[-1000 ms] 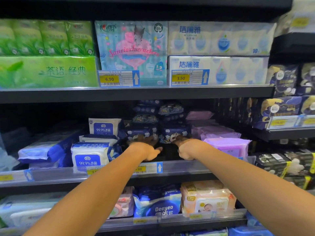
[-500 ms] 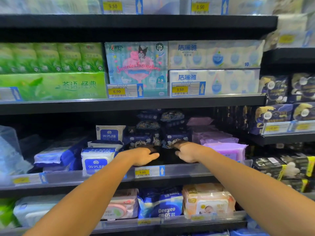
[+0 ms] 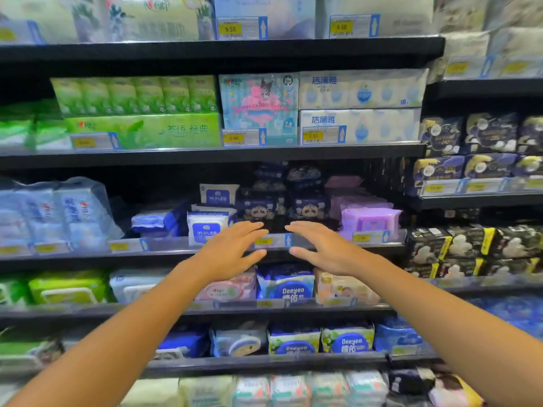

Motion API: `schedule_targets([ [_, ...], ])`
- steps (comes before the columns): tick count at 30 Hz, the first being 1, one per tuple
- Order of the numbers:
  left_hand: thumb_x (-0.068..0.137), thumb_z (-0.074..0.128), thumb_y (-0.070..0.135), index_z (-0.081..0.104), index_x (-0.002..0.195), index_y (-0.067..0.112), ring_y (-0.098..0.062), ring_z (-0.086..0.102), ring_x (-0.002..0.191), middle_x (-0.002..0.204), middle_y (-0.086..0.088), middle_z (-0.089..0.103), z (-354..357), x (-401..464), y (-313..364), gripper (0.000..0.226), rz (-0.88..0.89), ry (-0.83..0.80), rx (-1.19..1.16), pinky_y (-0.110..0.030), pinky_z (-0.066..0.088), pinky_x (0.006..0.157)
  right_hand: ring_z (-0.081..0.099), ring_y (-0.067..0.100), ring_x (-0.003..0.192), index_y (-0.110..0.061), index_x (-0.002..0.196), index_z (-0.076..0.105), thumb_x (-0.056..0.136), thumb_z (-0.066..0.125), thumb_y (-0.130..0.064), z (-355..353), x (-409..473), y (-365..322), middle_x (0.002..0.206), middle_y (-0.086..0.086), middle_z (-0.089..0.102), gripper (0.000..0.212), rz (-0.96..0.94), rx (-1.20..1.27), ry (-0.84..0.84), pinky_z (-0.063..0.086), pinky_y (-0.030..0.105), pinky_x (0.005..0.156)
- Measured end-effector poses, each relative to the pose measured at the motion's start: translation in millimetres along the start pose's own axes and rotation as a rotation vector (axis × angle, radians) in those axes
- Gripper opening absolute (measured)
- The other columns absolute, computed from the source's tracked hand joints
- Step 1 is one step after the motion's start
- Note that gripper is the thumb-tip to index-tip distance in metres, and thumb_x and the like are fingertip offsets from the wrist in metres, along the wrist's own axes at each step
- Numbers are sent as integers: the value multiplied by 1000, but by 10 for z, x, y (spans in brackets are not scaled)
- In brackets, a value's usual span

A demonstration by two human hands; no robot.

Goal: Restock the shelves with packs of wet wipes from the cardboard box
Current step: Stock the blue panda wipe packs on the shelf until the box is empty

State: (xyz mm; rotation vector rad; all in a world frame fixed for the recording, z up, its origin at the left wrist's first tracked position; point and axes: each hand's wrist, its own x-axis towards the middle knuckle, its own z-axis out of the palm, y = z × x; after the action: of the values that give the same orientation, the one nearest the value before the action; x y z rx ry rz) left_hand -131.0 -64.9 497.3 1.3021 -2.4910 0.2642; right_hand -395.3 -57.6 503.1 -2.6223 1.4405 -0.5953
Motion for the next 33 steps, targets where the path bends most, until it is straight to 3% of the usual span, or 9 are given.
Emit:
schedule_targets([
  [4, 97, 29, 61, 38, 152, 26, -15, 30, 146, 158, 6, 35, 96, -730, 138, 65, 34, 34, 11, -31, 21, 121, 24, 9, 148, -29, 154, 33, 99, 48, -53, 349, -481, -174, 160, -9, 30, 62, -79, -2, 27, 22, 30, 122],
  [9, 99, 39, 52, 50, 144, 15, -25, 43, 138, 151, -4, 47, 617, -1669, 270, 60, -3, -7, -11, -32, 25, 117, 28, 13, 147, -25, 153, 37, 96, 42, -63, 1157, -1074, -256, 158, -4, 35, 68, -121, 29, -64, 24, 32, 122],
  [13, 100, 30, 58, 55, 140, 10, -32, 48, 135, 150, -10, 49, 1281, -2340, 389, 68, -89, -150, -117, -45, 36, 114, 33, 22, 146, -20, 151, 40, 92, 39, -64, 1950, -1532, -285, 156, 4, 39, 74, -88, 66, -197, 24, 35, 121],
  [17, 97, 25, 63, 46, 147, 17, -26, 37, 143, 155, -5, 41, 1994, -2910, 545, 71, -163, -307, -199, -41, 29, 119, 27, 21, 148, -24, 155, 31, 98, 47, -56, 2656, -1914, -248, 161, 2, 31, 67, -59, 110, -319, 22, 36, 122],
  [22, 91, 16, 76, 45, 148, 18, -29, 37, 141, 156, -4, 39, 2841, -3518, 572, 87, -267, -489, -268, -45, 32, 117, 25, 21, 149, -25, 155, 29, 88, 28, -79, 3449, -2295, -228, 160, 1, 32, 86, 45, 192, -491, 26, 44, 121],
  [25, 94, 35, 64, 36, 152, 23, -25, 32, 143, 159, -1, 32, 3161, -3775, 562, 72, -364, -583, -318, -44, 33, 116, 26, 20, 148, -25, 155, 30, 81, 20, -84, 3893, -2480, -181, 160, -1, 32, 95, 95, 245, -583, 25, 45, 121],
  [29, 98, 52, 44, 25, 156, 26, -25, 27, 143, 161, 0, 25, 3486, -3988, 451, 66, -449, -764, -310, -39, 31, 115, 21, 21, 149, -32, 155, 26, 94, 51, -60, 4389, -2598, -192, 162, -2, 28, 72, 192, 307, -710, 22, 48, 121],
  [33, 95, 60, 39, 25, 155, 22, -29, 30, 141, 157, -5, 31, 3723, -4067, 314, 71, -502, -902, -299, -41, 35, 112, 25, 17, 148, -38, 154, 24, 91, 55, -60, 4788, -2601, -267, 161, -7, 29, 73, 232, 340, -793, 27, 50, 119],
])
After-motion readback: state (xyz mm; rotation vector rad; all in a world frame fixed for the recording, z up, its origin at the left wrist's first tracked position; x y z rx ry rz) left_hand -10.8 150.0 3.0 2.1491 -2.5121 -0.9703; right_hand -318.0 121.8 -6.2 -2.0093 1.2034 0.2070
